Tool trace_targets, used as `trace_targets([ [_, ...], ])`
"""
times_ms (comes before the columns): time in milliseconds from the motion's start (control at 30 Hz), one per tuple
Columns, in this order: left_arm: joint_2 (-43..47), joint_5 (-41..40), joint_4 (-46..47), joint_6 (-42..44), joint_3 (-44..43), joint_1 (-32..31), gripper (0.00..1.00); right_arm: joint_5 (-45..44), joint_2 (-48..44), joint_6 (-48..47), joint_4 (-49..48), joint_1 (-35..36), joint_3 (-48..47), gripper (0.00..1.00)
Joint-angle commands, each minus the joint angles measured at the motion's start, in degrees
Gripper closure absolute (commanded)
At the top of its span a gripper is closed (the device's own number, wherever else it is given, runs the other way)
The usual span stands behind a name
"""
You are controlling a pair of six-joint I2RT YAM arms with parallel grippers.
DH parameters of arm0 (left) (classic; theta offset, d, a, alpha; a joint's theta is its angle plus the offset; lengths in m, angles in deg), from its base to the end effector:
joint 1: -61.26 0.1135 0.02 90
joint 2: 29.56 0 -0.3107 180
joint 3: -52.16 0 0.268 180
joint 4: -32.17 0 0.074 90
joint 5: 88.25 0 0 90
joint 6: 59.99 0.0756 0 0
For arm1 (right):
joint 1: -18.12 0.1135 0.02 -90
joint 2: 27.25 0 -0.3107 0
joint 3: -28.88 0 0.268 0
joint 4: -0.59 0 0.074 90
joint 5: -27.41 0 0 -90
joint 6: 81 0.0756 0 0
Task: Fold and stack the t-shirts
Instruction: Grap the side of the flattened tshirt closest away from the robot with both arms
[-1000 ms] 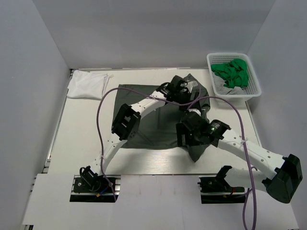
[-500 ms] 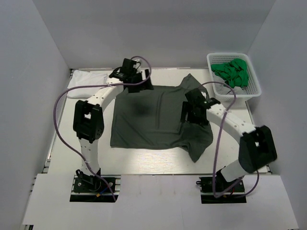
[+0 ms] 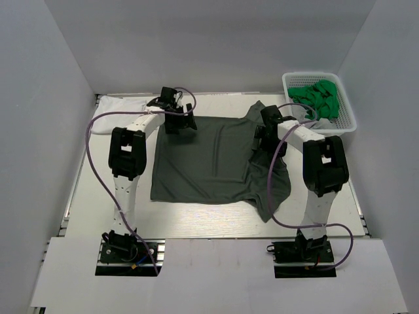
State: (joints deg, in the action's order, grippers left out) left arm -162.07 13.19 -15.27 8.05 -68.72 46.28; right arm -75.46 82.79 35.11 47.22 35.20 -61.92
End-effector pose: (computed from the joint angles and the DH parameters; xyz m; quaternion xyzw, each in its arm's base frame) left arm 0.5454 -0.1614 0.1615 -0.0319 0.9588 -0.1752 0.2212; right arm 0.4254 0.1131 0.1823 0.0998 0.9669 -0.0255 0.2335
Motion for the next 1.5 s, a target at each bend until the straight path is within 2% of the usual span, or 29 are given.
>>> trace_targets([
  [0, 0.41, 2.27, -1.28, 0.77, -1.31, 2.33, 0.00, 3.10, 2.81, -2.90, -0.73, -1.52, -4.82, 0.10],
  [167, 1.02, 1.65, 1.36, 1.39, 1.24, 5.48, 0.00, 3.46, 8.51, -4.83, -1.17, -3.28, -7.73, 0.10],
  [300, -1.16, 2.88, 1.37, 2.79, -2.18, 6.90, 0.00, -0.23, 13.97, -5.72, 0.50, -4.51, -14.23, 0.10],
  [467, -6.00, 7.71, 0.14, 4.02, -10.07, 8.65, 0.00, 3.28, 17.92, -11.16, -1.26, -5.74, -21.53, 0.10],
  [667, -8.47, 12.64, -0.65, 5.26, -20.27, 9.18, 0.00, 10.12, 14.60, -19.94, -3.54, -4.69, -24.52, 0.10],
  [800, -1.30, 13.52, -1.18, 6.48, -18.63, 9.18, 0.00, 10.75, 8.20, -21.80, -2.67, -3.11, -24.79, 0.10],
  [900, 5.04, 11.68, -2.58, 6.49, -11.88, 8.66, 0.00, 10.93, 3.10, -21.63, -0.39, -0.65, -23.57, 0.10],
  [933, 9.76, 11.06, -3.20, 6.49, -10.11, 8.65, 0.00, 11.10, 1.95, -21.02, -0.03, 0.05, -22.78, 0.10],
  [1000, 15.41, 7.21, -4.34, 4.91, -5.38, 8.65, 0.00, 10.40, -2.44, -18.21, -0.03, 1.02, -17.51, 0.10],
  [1033, 18.40, 5.62, -4.96, 3.86, 1.09, 8.65, 0.00, 10.58, -6.99, -17.85, 0.06, 1.98, -13.84, 0.10],
  [1067, 25.13, 2.56, -4.96, 1.50, 5.07, 8.65, 0.00, 9.88, -8.51, -15.06, -0.03, 2.34, -9.80, 0.10],
  [1100, 28.76, 1.14, -4.96, -0.18, 13.64, 8.65, 0.00, 8.83, -10.18, -13.55, 1.01, 2.78, -5.50, 0.10],
  [1167, 36.05, -0.79, -4.35, -2.64, 22.90, 8.65, 0.00, 9.17, -16.95, -10.91, 2.60, 2.78, -1.00, 0.10],
  [1200, 43.40, -1.68, -4.35, -5.79, 31.82, 8.65, 0.00, 9.78, -18.62, -6.38, 3.30, 2.78, 5.81, 0.10],
  [1233, 46.95, -4.21, -4.35, -7.21, 35.92, 8.65, 0.00, 10.13, -23.77, -5.46, 4.18, 2.70, 8.06, 0.10],
  [1333, 58.92, -11.25, -8.55, -13.46, 47.97, 8.65, 0.00, 12.24, -31.35, 0.50, 6.73, 2.43, 17.99, 0.10],
  [1367, 61.29, -11.27, -8.57, -13.46, 52.70, 8.65, 0.00, 12.25, -33.90, 1.57, 7.35, 2.43, 21.06, 0.10],
  [1467, 66.58, -11.53, -8.57, -16.09, 59.74, 8.65, 0.00, 14.53, -38.39, 6.23, 7.88, 2.43, 27.74, 0.10],
])
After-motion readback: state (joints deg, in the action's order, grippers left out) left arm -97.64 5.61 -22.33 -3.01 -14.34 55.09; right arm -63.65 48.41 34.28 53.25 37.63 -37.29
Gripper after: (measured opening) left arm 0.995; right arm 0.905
